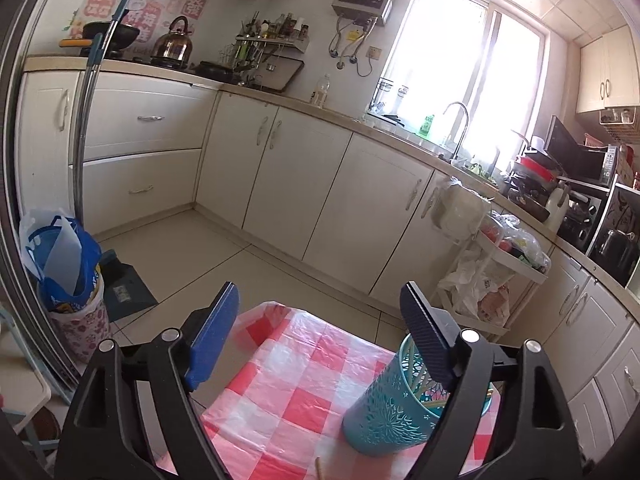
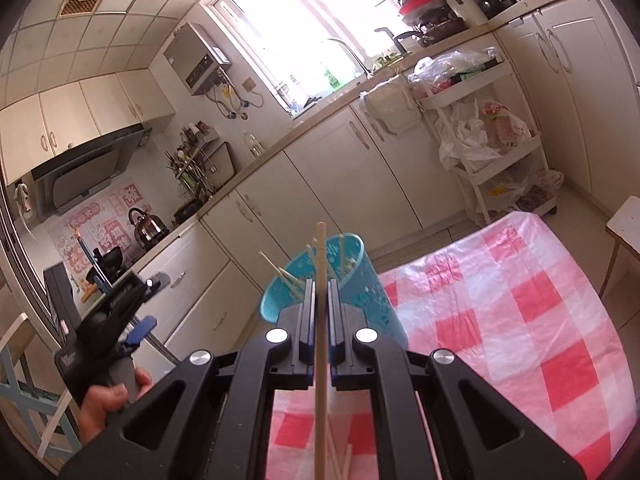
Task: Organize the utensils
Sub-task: 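Lower the right gripper's chopstick into the basket and open the right gripper, then move both tools back to the table and grasp a chopstick with the right gripper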
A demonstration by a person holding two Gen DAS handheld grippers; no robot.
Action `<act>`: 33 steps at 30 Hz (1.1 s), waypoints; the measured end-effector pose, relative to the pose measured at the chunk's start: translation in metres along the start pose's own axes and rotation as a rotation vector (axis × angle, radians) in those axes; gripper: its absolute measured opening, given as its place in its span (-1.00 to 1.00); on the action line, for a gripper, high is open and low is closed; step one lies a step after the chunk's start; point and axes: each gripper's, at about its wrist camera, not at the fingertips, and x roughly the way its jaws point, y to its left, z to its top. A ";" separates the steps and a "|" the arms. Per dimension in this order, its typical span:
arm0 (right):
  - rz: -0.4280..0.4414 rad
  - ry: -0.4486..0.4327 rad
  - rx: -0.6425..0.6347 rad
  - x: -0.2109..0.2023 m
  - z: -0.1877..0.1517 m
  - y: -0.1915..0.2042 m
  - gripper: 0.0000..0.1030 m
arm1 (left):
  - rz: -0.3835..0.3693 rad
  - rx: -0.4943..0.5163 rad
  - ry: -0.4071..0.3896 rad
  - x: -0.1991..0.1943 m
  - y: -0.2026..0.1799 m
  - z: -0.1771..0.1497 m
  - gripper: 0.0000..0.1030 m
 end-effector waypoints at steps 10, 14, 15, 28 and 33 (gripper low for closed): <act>0.030 -0.180 -0.107 0.071 0.065 0.060 -0.88 | -0.019 -0.049 0.038 0.010 0.015 0.013 0.54; -0.031 -0.198 -0.141 0.106 0.072 0.062 -0.88 | -0.033 -0.042 0.041 0.010 0.014 0.013 0.54; -0.046 -0.196 -0.140 0.114 0.072 0.061 -0.88 | -0.036 -0.043 0.042 0.010 0.014 0.014 0.55; -0.128 -0.130 -0.209 0.151 0.065 0.058 -0.87 | -0.055 -0.067 0.064 0.018 0.017 0.016 0.55; -0.108 -0.114 -0.210 0.144 0.065 0.056 -0.58 | -0.056 -0.059 0.063 0.017 0.015 0.015 0.55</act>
